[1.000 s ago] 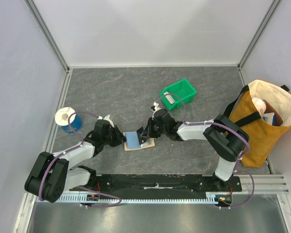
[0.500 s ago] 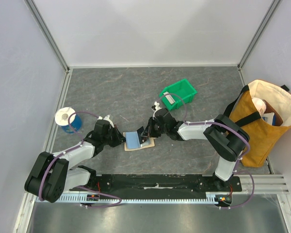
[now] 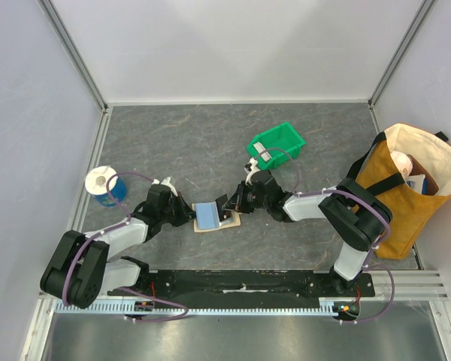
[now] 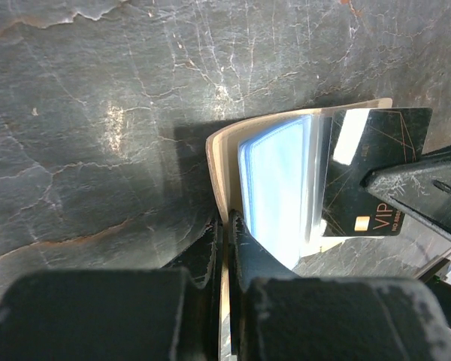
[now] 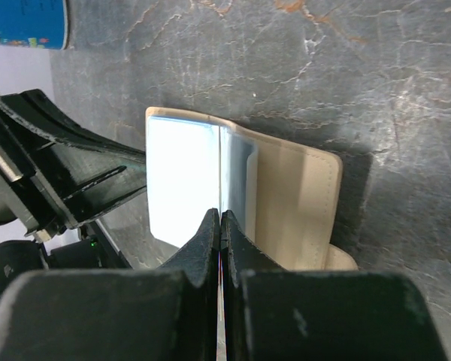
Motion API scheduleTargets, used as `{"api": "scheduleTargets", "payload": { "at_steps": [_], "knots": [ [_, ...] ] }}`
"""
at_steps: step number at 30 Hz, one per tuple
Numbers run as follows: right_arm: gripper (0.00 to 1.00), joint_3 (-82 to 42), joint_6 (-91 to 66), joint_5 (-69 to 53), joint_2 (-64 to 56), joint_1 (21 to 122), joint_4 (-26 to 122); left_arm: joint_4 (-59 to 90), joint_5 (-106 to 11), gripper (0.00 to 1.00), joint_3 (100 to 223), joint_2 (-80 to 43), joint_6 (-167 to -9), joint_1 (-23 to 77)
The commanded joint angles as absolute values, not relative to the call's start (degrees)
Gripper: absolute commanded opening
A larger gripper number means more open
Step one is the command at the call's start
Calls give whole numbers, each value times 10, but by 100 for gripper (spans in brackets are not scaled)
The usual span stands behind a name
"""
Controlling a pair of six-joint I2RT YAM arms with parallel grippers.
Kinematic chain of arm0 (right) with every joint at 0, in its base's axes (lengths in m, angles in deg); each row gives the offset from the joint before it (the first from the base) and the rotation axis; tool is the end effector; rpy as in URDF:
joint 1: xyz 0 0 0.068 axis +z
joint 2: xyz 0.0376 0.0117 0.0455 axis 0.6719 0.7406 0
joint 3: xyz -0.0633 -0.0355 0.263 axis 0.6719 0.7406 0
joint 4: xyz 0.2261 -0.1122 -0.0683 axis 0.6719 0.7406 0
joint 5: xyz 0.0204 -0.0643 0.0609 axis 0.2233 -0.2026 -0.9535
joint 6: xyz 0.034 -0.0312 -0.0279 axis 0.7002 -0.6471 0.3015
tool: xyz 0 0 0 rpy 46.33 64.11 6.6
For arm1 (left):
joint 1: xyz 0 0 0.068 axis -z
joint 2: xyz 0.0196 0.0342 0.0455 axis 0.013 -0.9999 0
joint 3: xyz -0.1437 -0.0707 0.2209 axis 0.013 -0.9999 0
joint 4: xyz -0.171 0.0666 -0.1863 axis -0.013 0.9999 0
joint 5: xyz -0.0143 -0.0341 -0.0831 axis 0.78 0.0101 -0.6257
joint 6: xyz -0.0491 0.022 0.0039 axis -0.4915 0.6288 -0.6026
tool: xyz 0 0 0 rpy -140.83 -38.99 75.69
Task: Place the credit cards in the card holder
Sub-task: Insert the credit card into the card holder.
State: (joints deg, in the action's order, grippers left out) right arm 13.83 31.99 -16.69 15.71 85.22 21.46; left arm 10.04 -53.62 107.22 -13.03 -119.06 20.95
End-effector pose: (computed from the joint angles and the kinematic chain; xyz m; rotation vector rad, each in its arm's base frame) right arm 0.2395 0.2370 0.1341 -0.0121 2.4077 1.1782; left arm 0.1889 -0.0788 0.1290 -0.3561 2.4480 -0.8019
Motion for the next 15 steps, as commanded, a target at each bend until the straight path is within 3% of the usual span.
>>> {"api": "scheduleTargets", "payload": {
  "at_steps": [1, 15],
  "knots": [
    [0, 145, 344, -189, 162, 853, 150, 108, -523, 2, 1075, -149, -1198, 206],
    [0, 147, 351, -200, 199, 853, 138, 89, -527, 2, 1070, -163, -1210, 206]
  ]
}}
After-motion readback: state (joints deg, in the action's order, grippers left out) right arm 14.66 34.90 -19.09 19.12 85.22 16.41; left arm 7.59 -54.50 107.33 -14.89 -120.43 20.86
